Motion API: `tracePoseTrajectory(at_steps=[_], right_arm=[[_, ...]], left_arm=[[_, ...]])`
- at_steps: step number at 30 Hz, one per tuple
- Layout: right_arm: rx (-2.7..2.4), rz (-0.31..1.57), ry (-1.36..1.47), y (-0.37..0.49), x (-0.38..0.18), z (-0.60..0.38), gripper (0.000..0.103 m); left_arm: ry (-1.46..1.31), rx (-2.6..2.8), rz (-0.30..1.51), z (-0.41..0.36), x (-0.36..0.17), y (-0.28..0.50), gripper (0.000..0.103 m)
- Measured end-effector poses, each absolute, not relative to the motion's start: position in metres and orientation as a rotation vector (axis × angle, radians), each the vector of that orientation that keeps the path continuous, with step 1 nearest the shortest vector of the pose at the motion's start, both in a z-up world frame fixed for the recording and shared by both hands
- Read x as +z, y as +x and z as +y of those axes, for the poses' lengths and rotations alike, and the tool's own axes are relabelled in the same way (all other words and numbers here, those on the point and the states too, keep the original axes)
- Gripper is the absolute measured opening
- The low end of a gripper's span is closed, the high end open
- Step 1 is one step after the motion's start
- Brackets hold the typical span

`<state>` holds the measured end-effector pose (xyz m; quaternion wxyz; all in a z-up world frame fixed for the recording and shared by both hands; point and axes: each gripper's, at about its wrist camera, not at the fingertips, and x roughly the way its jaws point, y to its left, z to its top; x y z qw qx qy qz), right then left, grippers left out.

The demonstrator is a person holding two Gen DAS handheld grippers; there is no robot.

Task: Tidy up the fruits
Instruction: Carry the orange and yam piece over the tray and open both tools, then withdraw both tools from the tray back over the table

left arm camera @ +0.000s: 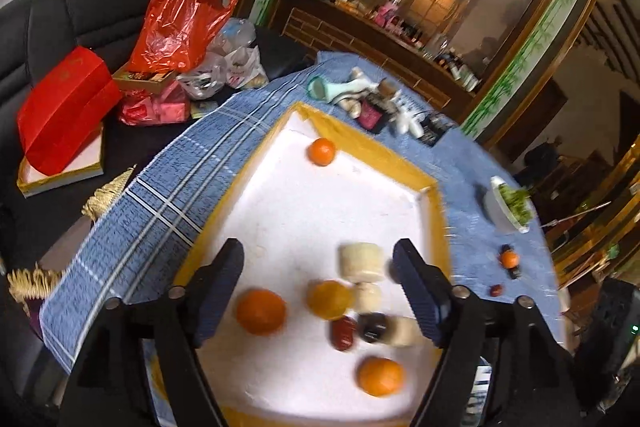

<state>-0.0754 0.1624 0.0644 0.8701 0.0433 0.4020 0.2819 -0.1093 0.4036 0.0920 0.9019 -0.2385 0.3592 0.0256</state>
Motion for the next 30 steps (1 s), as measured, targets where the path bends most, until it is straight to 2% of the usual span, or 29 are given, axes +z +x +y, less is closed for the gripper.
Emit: tracePoseTrajectory(at_steps=[2,4,10,14,22,30], right_arm=[[0.552,0.806,0.145,-0.082,0.074,0.138,0.071],[0.51,0.778,0.203,-0.088,0.081,0.112,0.071],[0.36,0.712,0.338,-0.112,0.093,0.025,0.072],[0.259,0.672,0.405,-0.134,0.098,-0.033,0.076],[0.145,0.665,0.47,-0.168,0.087,-0.106,0.076],[0.101,0.67,0.421,-0.161,0.09,-0.137,0.076]], left_arm=[[-0.493,0.045,0.713,0.393,0.105,-0.118,0.088],[-0.469,0.009,0.667,0.375,0.119,-0.127,0.09],[-0.334,-0.144,0.574,0.312,0.16,-0.156,0.09],[-0.302,-0.206,0.567,0.282,0.173,-0.169,0.09],[-0.268,-0.234,0.612,0.238,0.175,-0.17,0.09],[-0.218,-0.274,0.66,0.203,0.163,-0.154,0.09]])
